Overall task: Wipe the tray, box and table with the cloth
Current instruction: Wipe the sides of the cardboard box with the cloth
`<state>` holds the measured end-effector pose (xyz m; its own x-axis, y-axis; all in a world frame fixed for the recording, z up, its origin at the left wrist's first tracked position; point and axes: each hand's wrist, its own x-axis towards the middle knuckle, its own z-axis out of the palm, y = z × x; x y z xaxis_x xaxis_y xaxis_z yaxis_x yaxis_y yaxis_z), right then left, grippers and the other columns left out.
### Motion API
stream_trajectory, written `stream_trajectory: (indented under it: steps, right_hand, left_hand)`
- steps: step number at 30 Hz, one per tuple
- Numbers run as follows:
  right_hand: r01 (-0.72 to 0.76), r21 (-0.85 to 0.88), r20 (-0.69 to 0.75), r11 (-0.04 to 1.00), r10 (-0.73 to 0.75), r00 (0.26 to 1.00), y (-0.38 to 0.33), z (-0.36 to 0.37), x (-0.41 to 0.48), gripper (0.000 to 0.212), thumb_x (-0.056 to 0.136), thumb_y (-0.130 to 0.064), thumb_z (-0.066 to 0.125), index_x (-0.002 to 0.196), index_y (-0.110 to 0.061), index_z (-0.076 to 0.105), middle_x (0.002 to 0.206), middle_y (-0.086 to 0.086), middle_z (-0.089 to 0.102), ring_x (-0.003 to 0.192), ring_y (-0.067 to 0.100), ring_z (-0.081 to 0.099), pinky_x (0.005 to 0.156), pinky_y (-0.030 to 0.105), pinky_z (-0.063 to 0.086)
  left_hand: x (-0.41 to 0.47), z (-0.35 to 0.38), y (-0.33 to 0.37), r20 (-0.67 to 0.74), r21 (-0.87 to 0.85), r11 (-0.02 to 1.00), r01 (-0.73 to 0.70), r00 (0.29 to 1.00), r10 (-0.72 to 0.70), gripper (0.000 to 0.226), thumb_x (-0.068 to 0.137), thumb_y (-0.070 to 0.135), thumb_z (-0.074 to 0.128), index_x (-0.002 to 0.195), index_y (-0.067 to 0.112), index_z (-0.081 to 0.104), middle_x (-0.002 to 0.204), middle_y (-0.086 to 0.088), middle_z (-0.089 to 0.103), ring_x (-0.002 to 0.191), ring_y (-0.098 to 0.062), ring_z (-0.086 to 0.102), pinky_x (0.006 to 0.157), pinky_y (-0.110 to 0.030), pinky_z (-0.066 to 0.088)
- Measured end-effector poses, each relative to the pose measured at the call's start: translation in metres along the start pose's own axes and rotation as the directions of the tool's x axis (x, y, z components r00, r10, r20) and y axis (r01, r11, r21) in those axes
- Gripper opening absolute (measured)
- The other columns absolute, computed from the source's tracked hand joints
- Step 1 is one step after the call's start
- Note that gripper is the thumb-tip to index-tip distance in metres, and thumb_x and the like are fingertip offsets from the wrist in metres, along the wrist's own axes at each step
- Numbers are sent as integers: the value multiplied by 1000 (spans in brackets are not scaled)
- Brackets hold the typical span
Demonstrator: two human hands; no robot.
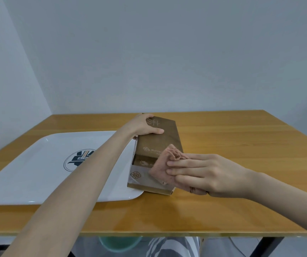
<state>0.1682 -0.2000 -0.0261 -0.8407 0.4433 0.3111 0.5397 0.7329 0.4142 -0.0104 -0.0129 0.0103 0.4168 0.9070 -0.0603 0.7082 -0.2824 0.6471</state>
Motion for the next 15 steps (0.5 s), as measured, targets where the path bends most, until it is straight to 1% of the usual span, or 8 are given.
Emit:
stream_trajectory:
  steps: [3,5,7,10,12,14,15]
  right_hand:
    - [-16,1,29,1000,16,999,4,-4,-21,32,99,-18,39,105,-6,69,130,8,59,133,17,44,110,35,38]
    - [-18,-12,25,1000,18,1000,6,-7,-31,36,99,-19,36,103,-5,70,129,7,60,132,18,46,107,35,41]
    - [-8,-39,3,999,9,1000,8,-10,-37,36,98,-18,38,102,-5,71,127,7,62,130,19,47,104,36,44]
    - [5,-108,-55,994,-11,998,10,-13,-38,34,97,-14,40,100,-3,72,124,10,63,129,22,49,103,38,45]
    - [-18,-137,-115,990,2,993,10,-15,-34,36,97,-14,39,100,0,72,123,12,64,128,25,49,103,39,45]
    - [-75,-139,-191,987,47,980,12,-20,-28,39,98,-16,36,107,1,69,125,14,62,129,28,48,104,41,43]
    - [-102,-125,-231,987,71,970,13,-22,-24,39,99,-18,34,112,1,65,126,14,59,129,28,47,106,42,42]
  left_hand:
    - [0,1,1,-7,-4,1000,-7,1000,7,83,74,44,76,144,27,35,145,0,38,124,-22,49,87,-38,54]
    - [0,1,2,-13,-20,1000,-5,1000,5,83,74,43,76,144,26,35,145,-1,39,124,-22,49,91,-40,53]
    - [-1,1,2,-11,-25,1000,-6,1000,5,83,74,42,76,144,25,35,145,-2,38,125,-23,48,94,-42,52]
    - [-2,2,3,-12,-22,1000,-3,1000,2,83,74,43,76,145,24,34,146,-2,37,126,-23,47,95,-43,51]
    - [-2,2,3,-14,-20,1000,-1,1000,1,84,74,43,76,145,24,34,146,-2,37,127,-23,47,95,-43,51]
    - [-2,2,5,-13,-12,1000,0,1000,0,84,75,43,75,145,24,34,146,-2,36,126,-23,47,92,-42,52]
    - [-2,2,5,-14,-6,1000,0,1000,0,84,75,43,75,145,24,34,146,-1,36,126,-23,47,91,-41,52]
